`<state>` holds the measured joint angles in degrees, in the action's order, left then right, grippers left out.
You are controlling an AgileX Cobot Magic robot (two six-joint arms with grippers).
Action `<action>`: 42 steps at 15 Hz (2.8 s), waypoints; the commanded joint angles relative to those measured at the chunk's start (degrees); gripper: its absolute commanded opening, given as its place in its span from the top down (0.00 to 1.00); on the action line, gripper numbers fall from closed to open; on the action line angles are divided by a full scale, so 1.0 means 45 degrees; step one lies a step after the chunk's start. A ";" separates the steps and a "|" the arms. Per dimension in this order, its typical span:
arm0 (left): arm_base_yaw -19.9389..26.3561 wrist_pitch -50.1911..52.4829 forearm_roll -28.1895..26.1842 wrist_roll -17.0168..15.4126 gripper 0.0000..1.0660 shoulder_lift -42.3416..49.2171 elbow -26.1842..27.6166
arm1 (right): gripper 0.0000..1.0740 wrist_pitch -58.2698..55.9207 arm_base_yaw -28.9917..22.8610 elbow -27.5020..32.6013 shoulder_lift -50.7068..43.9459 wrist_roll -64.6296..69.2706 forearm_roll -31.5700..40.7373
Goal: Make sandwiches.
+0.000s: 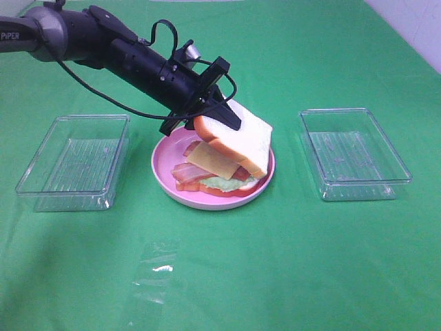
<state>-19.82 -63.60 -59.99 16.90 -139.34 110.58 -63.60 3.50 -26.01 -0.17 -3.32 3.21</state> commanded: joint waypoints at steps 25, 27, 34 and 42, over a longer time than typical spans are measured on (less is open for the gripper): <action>-0.0076 -0.2636 1.1192 -0.4227 0.13 0.1859 0.4189 | 0.11 0.0025 0.0000 0.0013 -0.0395 0.0051 0.0013; 0.0471 -0.2636 1.3000 -0.4698 0.11 0.2623 0.3845 | 0.11 0.0025 0.0000 0.0013 -0.0395 0.0051 0.0013; 0.4507 -0.2636 1.2987 -0.3909 0.11 0.5691 -0.1515 | 0.11 0.0025 0.0000 0.0013 -0.0395 0.0051 0.0013; 0.4571 -0.0815 1.2210 -0.3909 0.12 1.4502 -1.3242 | 0.11 0.0025 0.0000 0.0013 -0.0395 0.0051 0.0013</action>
<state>0.92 -67.04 -4.35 -0.74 -70.82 48.99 -63.60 3.50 -26.01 -0.17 -3.32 3.21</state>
